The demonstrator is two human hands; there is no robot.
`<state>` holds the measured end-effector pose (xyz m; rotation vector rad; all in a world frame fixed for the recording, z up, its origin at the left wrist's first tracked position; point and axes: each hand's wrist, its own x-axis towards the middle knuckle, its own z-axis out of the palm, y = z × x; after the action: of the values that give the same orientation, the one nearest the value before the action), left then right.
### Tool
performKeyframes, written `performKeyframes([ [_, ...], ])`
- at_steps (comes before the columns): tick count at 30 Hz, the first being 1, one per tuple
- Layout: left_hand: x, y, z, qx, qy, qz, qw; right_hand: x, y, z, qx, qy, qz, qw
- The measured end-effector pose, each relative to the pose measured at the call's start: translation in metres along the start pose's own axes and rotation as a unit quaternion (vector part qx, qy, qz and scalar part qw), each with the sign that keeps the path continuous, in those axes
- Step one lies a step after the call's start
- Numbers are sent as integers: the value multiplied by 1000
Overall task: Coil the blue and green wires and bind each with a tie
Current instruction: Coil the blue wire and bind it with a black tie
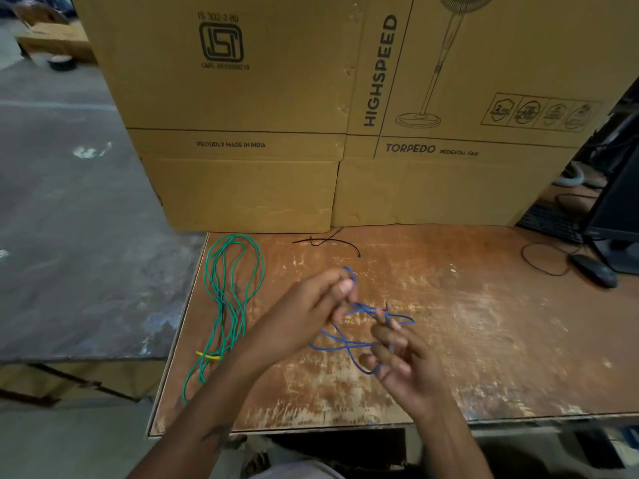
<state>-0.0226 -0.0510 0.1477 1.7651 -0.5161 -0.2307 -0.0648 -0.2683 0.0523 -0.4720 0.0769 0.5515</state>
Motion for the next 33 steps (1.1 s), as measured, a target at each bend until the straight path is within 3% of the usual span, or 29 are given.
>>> performKeyframes([
  [3,3,2,10,111,-40,6,993,9,-9,25,45,76,-2,996],
  [7,-4,-24,16,121,-22,-41,992,13,-30,62,-189,164,-41,967],
  [10,-11,-38,27,131,-6,-44,990,19,-22,79,-309,213,-74,924],
  [14,-9,-44,46,-2,111,-88,990,32,1,92,-382,299,-199,851],
  [18,-5,-32,58,-203,209,-157,944,33,31,89,-399,314,-264,820],
  [20,-4,-25,60,-347,206,-215,890,31,46,84,-424,319,-277,801],
  [22,-4,-24,62,-409,195,-259,853,30,54,80,-424,321,-291,795],
  [29,-6,-17,52,-498,187,-284,798,21,59,68,-358,320,-316,818],
  [33,-6,-27,47,-530,163,-272,786,17,57,67,-447,305,-319,778],
])
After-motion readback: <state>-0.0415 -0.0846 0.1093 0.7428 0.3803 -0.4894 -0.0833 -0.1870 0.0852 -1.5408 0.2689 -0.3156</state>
